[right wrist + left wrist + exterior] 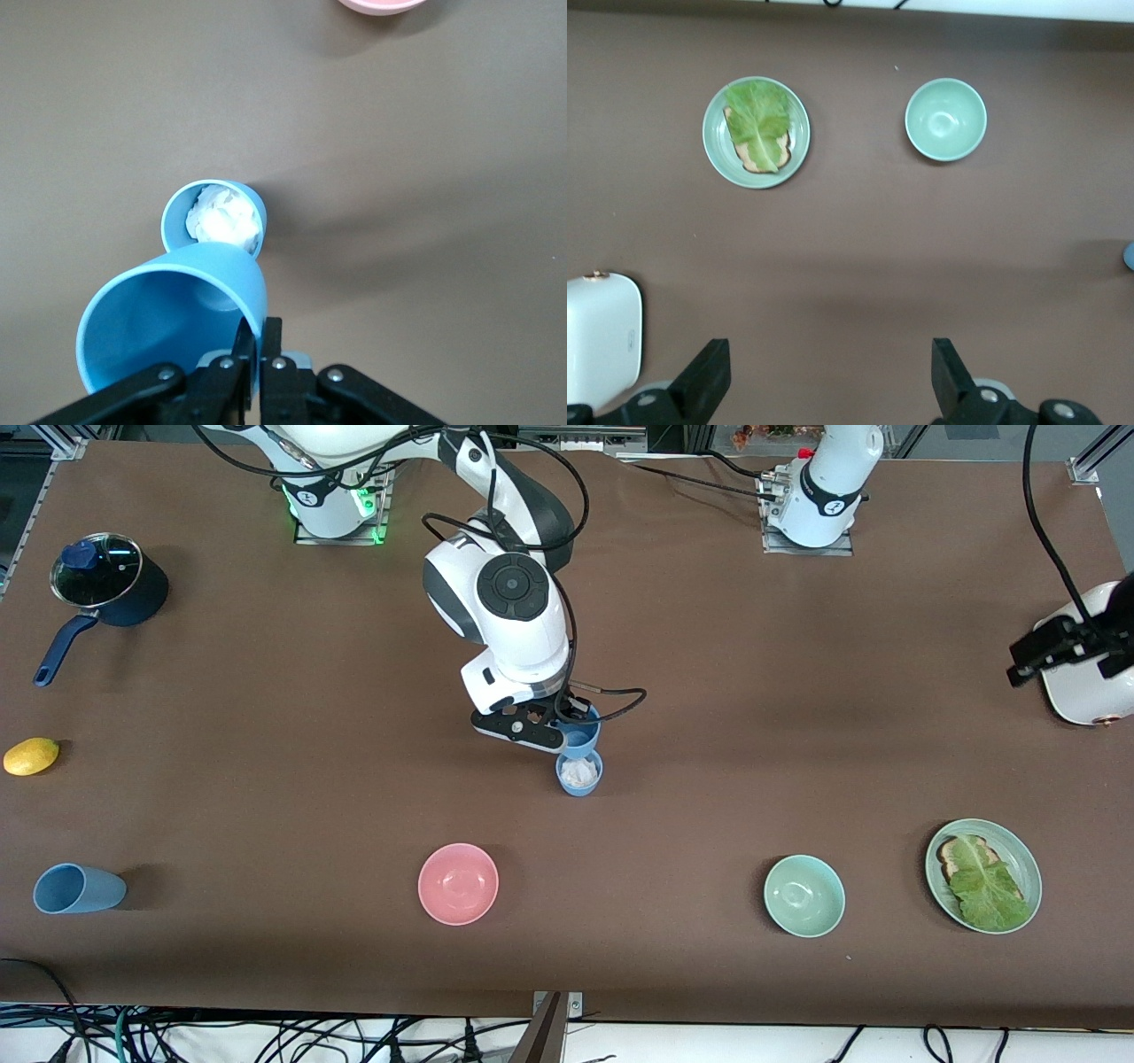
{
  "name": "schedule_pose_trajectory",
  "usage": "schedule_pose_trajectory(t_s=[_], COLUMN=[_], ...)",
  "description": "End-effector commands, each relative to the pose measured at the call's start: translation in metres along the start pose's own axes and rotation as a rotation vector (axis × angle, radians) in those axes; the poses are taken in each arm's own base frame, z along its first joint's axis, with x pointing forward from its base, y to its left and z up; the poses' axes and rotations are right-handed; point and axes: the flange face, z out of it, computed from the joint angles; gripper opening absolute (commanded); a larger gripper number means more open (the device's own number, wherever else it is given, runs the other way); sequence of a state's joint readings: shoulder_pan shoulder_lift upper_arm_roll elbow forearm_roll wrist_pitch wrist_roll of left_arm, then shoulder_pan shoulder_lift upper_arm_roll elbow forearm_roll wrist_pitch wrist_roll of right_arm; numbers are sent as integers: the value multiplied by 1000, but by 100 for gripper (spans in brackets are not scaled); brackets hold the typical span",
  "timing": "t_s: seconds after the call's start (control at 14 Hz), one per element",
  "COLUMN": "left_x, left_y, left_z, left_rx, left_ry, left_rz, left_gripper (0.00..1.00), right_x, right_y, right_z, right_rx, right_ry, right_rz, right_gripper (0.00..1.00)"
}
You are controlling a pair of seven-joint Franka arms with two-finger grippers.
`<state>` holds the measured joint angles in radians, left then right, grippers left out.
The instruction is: Stack blue cups with both arms
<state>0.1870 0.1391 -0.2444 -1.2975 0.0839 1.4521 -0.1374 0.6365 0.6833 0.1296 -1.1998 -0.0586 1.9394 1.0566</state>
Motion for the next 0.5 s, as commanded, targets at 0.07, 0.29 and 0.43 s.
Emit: schedule_pose_trajectory(t_s=[0.07,0.29,0.43], left_x=[-29,-29,-29], left_y=[-11,-15,-16], left_z=[1,5,7], left_rx=[-66,-63,-63], left_ry=[-14,-23,-28], left_rz=[2,-2,-5], left_gripper=[100,100,100], right_x=[1,-2,-8], right_y=[-11,-14,-17], right_z=[1,7,13], right_rx=[8,-3,-17], right_ry=[32,52,62], right_rz=[13,-2,-19], right_gripper=[0,0,0])
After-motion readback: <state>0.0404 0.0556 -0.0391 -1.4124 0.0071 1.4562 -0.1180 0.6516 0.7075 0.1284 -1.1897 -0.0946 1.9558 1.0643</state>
